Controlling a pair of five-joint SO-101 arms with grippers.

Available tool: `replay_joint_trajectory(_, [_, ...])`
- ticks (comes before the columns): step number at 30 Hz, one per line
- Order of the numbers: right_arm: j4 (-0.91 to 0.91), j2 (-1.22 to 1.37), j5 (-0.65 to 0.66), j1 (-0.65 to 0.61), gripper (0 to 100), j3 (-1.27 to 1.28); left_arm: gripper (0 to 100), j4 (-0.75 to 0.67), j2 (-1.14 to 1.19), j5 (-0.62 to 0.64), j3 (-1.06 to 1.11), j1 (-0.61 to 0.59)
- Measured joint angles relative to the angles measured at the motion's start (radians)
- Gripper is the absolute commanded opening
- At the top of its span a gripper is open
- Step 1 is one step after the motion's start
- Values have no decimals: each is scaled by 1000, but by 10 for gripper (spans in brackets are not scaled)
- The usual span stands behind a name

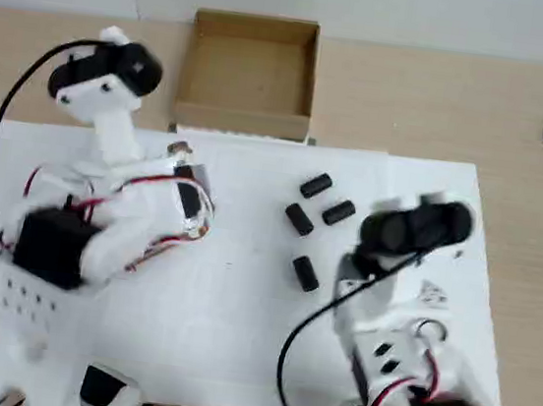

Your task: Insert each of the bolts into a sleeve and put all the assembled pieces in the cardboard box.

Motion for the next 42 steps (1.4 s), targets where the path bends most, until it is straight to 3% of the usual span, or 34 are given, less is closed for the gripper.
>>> replay_joint_trajectory(7, [-126,-224,0,-238,2,224,5,-315,-272,26,345,15])
replay_joint_trajectory(12, [-135,-330,0,-368,2,310,5,-454,-512,26,595,100])
replay_joint_trajectory(17, [-135,-354,0,-446,2,338,5,-473,-735,26,763,196])
replay_joint_trajectory(25, [-135,-358,0,-528,2,374,5,-473,-930,-38,890,215])
replay_joint_trajectory(42, [-135,-361,0,-562,2,390,5,-451,-977,-40,911,331])
